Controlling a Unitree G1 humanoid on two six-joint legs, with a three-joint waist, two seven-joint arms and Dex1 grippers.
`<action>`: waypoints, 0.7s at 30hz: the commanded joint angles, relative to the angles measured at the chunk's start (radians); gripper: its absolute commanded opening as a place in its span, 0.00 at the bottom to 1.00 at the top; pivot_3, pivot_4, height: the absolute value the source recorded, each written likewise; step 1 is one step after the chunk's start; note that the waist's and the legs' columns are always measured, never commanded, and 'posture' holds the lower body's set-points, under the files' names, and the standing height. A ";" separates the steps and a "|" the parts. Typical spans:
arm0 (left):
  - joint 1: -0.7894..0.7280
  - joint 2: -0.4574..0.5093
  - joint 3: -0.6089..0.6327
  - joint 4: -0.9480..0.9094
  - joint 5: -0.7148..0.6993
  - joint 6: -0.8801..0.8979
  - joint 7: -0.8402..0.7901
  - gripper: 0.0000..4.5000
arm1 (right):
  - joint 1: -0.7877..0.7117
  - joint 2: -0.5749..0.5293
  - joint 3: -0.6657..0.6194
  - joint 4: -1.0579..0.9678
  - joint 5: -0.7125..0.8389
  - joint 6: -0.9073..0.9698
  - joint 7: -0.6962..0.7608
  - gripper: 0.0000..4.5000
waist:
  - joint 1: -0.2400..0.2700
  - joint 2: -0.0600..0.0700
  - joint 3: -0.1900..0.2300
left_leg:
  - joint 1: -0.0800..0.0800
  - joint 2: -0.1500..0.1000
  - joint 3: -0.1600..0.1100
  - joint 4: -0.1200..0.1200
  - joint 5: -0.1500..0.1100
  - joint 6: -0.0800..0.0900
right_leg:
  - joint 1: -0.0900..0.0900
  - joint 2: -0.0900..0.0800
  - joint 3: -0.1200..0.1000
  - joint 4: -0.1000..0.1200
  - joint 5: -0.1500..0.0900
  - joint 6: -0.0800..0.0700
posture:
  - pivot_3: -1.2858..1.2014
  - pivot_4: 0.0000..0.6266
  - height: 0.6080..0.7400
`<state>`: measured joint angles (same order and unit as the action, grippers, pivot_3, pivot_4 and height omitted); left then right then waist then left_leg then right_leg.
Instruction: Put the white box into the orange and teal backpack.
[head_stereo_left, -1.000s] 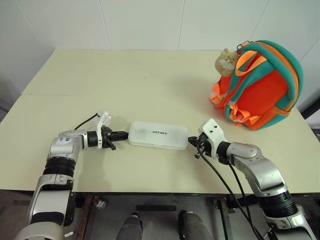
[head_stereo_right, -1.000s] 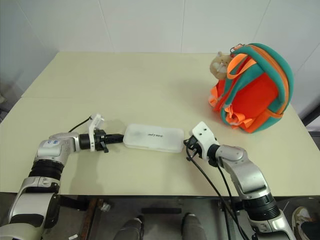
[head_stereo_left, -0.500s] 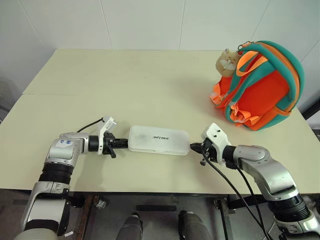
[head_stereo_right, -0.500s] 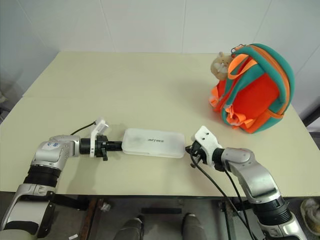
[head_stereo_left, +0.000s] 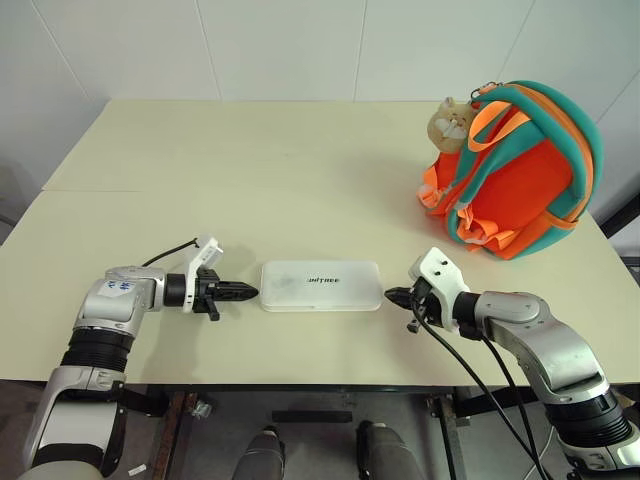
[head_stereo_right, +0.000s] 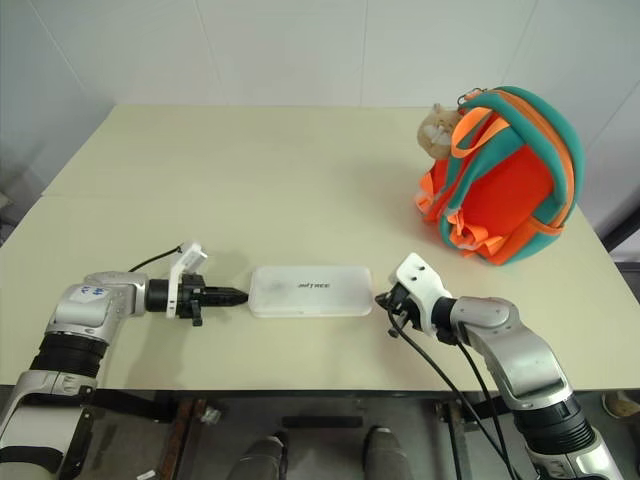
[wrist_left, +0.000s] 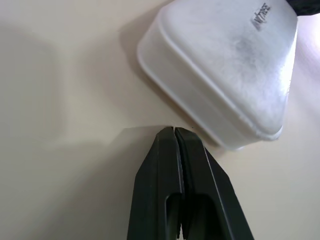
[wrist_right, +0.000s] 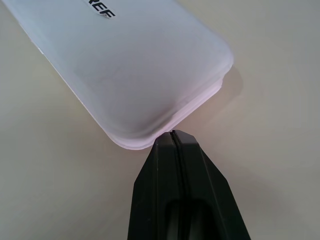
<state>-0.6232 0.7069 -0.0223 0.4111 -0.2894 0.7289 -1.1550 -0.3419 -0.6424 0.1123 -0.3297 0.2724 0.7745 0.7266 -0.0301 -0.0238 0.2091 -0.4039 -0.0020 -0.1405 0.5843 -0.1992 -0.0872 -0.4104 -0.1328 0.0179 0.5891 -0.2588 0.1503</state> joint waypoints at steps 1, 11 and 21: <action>0.000 0.025 0.028 0.032 0.002 -0.019 0.017 0.01 | -0.007 -0.004 -0.018 -0.007 -0.004 -0.027 -0.007 0.00 | 0.001 0.000 0.000 | 0.000 0.000 0.000 0.000 0.000 0.000 | 0.000 0.000 0.000 0.000 -0.002 -0.004 | 0.52 0.24 1.00; 0.008 -0.050 0.060 -0.042 -0.071 0.013 0.025 0.01 | -0.038 0.021 0.002 0.026 -0.021 -0.043 -0.014 0.00 | 0.004 0.000 0.000 | -0.001 0.000 0.001 0.001 0.000 0.000 | 0.000 0.000 0.001 0.000 0.000 0.000 | 0.52 0.24 1.00; 0.029 -0.051 0.059 -0.099 -0.109 0.042 0.019 0.01 | -0.035 0.028 0.009 0.008 -0.013 -0.031 -0.011 0.00 | 0.003 0.000 0.000 | -0.001 0.000 0.001 0.000 0.000 0.000 | -0.001 0.000 0.001 -0.001 0.005 0.009 | 0.52 0.24 1.00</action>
<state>-0.6015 0.6486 0.0222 0.3509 -0.3734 0.7667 -1.1273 -0.3708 -0.6156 0.1201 -0.2870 0.2542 0.7449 0.7152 -0.0272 -0.0238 0.2092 -0.4050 -0.0021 -0.1392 0.5845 -0.1992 -0.0874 -0.4111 -0.1328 0.0193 0.5877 -0.2542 0.1588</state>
